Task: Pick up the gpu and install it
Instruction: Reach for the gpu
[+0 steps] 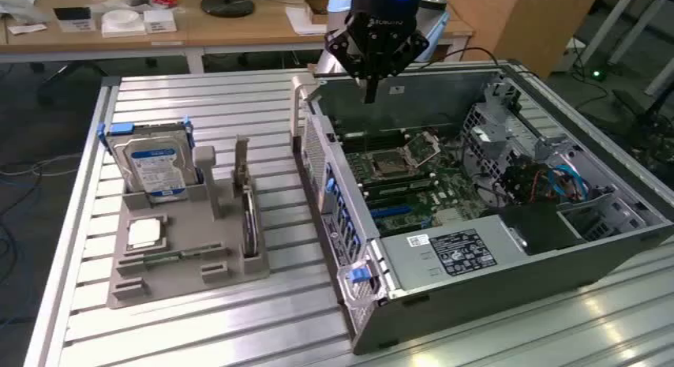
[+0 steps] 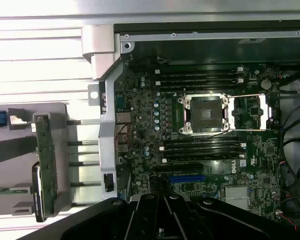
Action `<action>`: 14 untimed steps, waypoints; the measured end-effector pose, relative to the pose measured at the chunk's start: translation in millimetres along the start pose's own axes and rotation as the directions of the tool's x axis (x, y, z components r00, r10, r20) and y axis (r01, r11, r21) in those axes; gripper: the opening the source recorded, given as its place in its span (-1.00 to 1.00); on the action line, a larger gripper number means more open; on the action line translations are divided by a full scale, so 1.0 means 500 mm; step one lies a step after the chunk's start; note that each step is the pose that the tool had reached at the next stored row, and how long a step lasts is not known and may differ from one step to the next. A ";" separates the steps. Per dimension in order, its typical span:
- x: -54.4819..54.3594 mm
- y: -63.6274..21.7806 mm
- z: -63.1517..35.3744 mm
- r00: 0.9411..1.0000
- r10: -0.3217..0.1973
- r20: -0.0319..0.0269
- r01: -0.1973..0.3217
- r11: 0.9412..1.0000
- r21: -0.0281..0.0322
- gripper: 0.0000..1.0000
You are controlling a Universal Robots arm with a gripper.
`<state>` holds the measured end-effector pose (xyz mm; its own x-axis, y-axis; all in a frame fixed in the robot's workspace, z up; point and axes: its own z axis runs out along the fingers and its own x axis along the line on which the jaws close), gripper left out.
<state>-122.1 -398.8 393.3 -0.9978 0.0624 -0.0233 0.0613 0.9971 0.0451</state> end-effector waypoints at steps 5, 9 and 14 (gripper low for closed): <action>0.000 0.000 0.000 1.000 0.000 0.000 0.000 1.000 0.000 -0.79; 0.001 0.000 0.000 1.000 0.000 0.000 0.000 1.000 0.000 -0.79; 0.008 -0.001 0.000 1.000 0.000 0.000 0.000 1.000 0.000 -0.79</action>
<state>-126.2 -398.9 393.3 -0.9978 0.0624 -0.0233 0.0613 0.9971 0.0451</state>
